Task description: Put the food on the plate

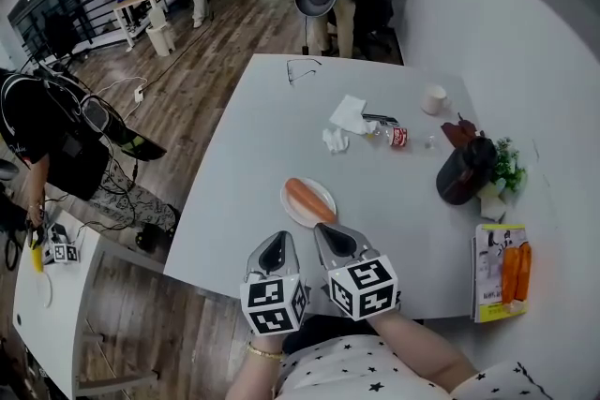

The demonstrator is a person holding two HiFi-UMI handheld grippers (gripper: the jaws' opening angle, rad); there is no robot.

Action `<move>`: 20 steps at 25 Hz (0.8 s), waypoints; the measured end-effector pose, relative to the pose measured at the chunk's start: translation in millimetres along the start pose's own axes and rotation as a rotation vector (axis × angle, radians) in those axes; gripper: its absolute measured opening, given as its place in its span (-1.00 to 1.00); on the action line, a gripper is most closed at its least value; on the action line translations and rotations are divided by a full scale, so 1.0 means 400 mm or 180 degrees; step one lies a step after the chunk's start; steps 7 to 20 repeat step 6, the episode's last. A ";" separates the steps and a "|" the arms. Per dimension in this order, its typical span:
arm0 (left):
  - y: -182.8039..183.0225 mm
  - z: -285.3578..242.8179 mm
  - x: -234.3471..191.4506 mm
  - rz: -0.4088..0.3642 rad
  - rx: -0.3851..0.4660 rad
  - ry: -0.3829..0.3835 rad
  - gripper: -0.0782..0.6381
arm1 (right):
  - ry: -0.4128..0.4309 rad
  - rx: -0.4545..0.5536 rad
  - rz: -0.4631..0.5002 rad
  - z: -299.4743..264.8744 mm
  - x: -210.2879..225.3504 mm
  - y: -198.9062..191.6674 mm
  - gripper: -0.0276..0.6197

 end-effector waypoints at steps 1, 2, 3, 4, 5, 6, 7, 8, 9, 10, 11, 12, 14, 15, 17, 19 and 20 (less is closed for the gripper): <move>0.000 0.000 0.001 -0.0002 0.0001 -0.0002 -0.76 | 0.0000 -0.0002 0.0004 0.000 0.001 0.000 -0.92; 0.001 0.000 0.002 -0.0005 0.0005 -0.0003 -0.76 | 0.0000 -0.0004 0.0006 -0.001 0.001 0.000 -0.92; 0.002 0.001 0.002 -0.0007 0.0010 -0.0004 -0.76 | 0.0001 -0.0006 0.0006 -0.002 0.001 0.000 -0.92; 0.003 0.001 0.002 -0.0009 0.0016 -0.0004 -0.76 | 0.0002 -0.0007 0.0006 -0.002 0.000 -0.001 -0.92; 0.004 0.001 0.002 -0.0010 0.0022 -0.0004 -0.76 | 0.0004 -0.0008 0.0006 -0.003 -0.001 -0.001 -0.92; 0.006 0.002 0.002 -0.0012 0.0028 -0.0004 -0.76 | 0.0006 -0.0008 0.0005 -0.004 -0.002 -0.001 -0.92; 0.006 0.002 0.002 -0.0012 0.0028 -0.0004 -0.76 | 0.0006 -0.0008 0.0005 -0.004 -0.002 -0.001 -0.92; 0.006 0.002 0.002 -0.0012 0.0028 -0.0004 -0.76 | 0.0006 -0.0008 0.0005 -0.004 -0.002 -0.001 -0.92; 0.006 0.002 0.002 -0.0012 0.0028 -0.0004 -0.76 | 0.0006 -0.0008 0.0005 -0.004 -0.002 -0.001 -0.92; 0.006 0.002 0.002 -0.0012 0.0028 -0.0004 -0.76 | 0.0006 -0.0008 0.0005 -0.004 -0.002 -0.001 -0.92; 0.006 0.002 0.002 -0.0012 0.0028 -0.0004 -0.76 | 0.0006 -0.0008 0.0005 -0.004 -0.002 -0.001 -0.92; 0.006 0.002 0.002 -0.0012 0.0028 -0.0004 -0.76 | 0.0006 -0.0008 0.0005 -0.004 -0.002 -0.001 -0.92; 0.006 0.002 0.002 -0.0012 0.0028 -0.0004 -0.76 | 0.0006 -0.0008 0.0005 -0.004 -0.002 -0.001 -0.92; 0.006 0.002 0.002 -0.0012 0.0028 -0.0004 -0.76 | 0.0006 -0.0008 0.0005 -0.004 -0.002 -0.001 -0.92; 0.006 0.002 0.002 -0.0012 0.0028 -0.0004 -0.76 | 0.0006 -0.0008 0.0005 -0.004 -0.002 -0.001 -0.92; 0.006 0.002 0.002 -0.0012 0.0028 -0.0004 -0.76 | 0.0006 -0.0008 0.0005 -0.004 -0.002 -0.001 -0.92; 0.006 0.002 0.002 -0.0012 0.0028 -0.0004 -0.76 | 0.0006 -0.0008 0.0005 -0.004 -0.002 -0.001 -0.92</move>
Point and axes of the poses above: the fingertips, and each gripper's own axes: z backward along the fingers, x to its right, y out of its top, the point moved 5 cm from there along z, backward along the fingers, and after that the axes turned 8 degrees about z, right-handed, at the moved point
